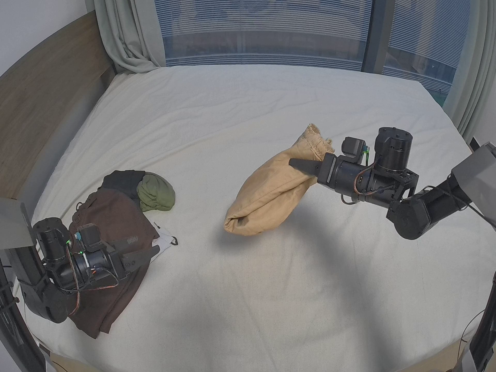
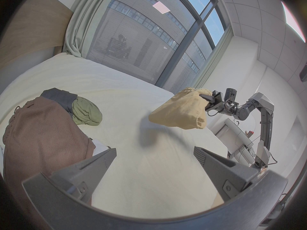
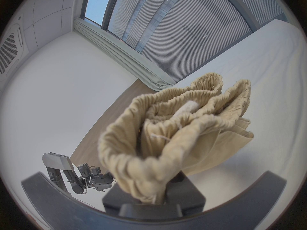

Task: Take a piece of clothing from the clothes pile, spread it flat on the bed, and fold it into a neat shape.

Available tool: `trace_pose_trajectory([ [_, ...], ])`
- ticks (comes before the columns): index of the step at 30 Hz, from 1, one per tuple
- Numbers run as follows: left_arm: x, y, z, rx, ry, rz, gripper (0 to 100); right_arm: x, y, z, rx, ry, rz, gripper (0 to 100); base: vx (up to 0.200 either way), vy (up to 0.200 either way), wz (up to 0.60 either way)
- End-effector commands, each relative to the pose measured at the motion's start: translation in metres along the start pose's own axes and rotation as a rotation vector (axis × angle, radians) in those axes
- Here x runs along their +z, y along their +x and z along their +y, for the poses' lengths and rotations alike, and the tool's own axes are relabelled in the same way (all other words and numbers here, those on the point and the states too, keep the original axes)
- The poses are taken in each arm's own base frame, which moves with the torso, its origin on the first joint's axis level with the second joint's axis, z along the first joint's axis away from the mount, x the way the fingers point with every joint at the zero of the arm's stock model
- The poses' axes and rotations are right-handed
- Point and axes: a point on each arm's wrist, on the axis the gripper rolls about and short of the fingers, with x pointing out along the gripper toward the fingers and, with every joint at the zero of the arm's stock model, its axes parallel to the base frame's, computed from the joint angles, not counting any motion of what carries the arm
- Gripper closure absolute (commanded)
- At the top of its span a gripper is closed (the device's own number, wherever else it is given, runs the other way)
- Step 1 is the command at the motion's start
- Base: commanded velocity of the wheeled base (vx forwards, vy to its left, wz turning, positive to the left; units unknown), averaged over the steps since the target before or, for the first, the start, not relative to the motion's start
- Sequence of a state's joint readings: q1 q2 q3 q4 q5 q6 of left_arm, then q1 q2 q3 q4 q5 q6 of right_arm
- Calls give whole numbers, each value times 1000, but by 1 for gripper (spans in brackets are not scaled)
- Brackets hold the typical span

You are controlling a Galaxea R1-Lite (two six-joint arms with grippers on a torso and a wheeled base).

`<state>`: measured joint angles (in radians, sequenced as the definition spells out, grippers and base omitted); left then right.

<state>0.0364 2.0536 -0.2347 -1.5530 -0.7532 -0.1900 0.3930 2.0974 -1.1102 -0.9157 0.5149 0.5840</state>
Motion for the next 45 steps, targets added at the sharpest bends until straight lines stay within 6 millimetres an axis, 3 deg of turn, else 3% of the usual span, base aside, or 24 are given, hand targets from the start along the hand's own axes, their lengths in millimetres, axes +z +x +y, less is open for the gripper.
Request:
trace_pose_trajectory([
  [1,0,0,0,0,0,-1,0,-4,12,-14,-13,11,12,100,0,0,0],
  [6,0,0,0,-1,0,0,0,-19,21,-29,-35,29,40,100,0,0,0],
  [12,1,0,0,0,1,-3,0,-19,24,-36,-42,30,36,100,0,0,0],
  [18,1,0,0,-2,2,-2,0,-3,29,-31,-23,11,4,100,0,0,0],
  [27,0,0,0,-1,-1,0,0,26,50,-42,-20,-13,-50,100,0,0,0],
  [32,1,-1,2,-7,-1,-3,0,26,65,-53,-19,-15,-60,100,0,0,0],
  [35,1,-1,3,-10,-1,-4,0,19,70,-61,-33,-9,-55,100,0,0,0],
  [40,1,-2,4,-8,-2,-6,0,-12,73,-102,-104,35,-3,100,0,0,0],
  [45,1,-2,4,-9,-3,-4,0,-52,57,-126,-180,78,87,100,0,0,0],
])
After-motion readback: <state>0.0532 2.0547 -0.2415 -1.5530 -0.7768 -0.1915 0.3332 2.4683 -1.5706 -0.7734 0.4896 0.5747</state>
